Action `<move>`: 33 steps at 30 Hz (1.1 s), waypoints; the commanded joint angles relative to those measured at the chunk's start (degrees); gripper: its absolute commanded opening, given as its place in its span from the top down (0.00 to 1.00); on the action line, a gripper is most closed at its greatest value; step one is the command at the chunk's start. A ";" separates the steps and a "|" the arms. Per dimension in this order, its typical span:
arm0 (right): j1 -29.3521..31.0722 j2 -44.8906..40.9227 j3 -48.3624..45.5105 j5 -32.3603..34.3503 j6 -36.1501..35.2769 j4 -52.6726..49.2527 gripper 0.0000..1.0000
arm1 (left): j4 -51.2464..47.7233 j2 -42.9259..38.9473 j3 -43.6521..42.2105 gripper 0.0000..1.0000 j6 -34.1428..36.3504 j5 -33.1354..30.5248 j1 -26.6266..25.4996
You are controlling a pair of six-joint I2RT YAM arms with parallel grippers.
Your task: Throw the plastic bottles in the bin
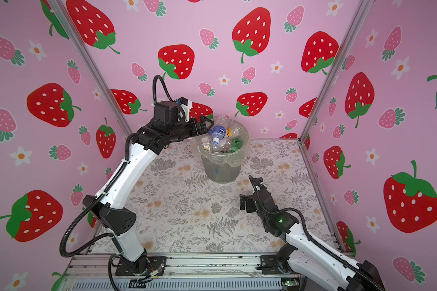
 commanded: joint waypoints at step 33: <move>-3.67 2.02 1.04 -2.21 -2.01 1.87 0.01 | 2.67 -29.23 -42.89 0.01 7.56 -12.96 11.47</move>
